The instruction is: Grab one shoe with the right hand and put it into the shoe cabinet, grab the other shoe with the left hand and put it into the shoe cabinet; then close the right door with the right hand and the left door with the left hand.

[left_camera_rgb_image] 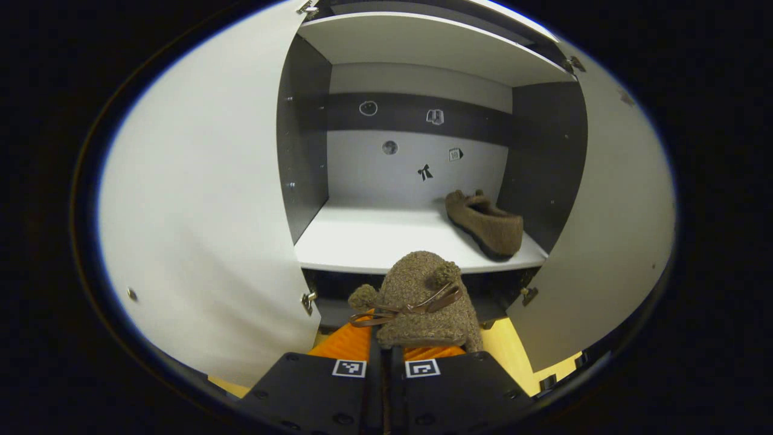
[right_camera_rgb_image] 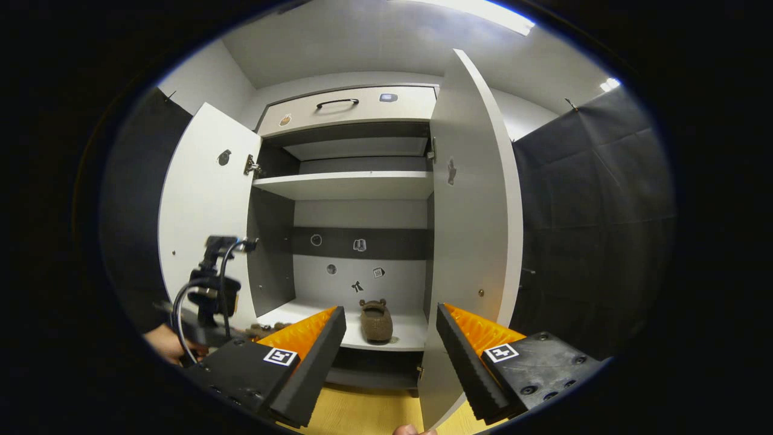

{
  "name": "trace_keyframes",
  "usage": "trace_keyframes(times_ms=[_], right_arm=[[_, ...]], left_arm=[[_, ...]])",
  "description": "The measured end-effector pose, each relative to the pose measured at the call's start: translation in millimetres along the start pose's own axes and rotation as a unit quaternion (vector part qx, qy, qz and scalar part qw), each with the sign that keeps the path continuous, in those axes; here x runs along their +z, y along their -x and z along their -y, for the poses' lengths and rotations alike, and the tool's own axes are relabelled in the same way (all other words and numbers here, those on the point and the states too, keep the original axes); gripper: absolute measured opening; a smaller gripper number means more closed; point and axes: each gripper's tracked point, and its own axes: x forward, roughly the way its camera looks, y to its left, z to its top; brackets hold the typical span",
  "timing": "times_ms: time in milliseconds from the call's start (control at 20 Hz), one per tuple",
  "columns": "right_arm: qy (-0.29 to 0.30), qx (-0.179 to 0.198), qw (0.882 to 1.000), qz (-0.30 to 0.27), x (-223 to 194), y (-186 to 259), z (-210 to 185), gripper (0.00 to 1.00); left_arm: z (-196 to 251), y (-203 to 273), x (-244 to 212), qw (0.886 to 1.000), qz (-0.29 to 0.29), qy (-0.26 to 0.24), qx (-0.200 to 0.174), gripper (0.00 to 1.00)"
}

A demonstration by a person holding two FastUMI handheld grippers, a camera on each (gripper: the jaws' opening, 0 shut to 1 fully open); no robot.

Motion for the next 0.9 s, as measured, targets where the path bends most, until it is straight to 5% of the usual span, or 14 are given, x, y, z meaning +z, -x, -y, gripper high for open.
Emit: trace_keyframes(times_ms=[450,900], right_arm=[[0.003,-0.002,1.000,-0.010,-10.0,13.2,17.4,0.96],[0.001,0.006,1.000,-0.013,-20.9,20.0,37.5,0.95]], left_arm=[[1.0,-89.5,110.3,0.999,0.030,-0.026,0.023,0.09],[-3.1,-198.3,133.6,0.996,-0.019,-0.061,0.061,0.09]])
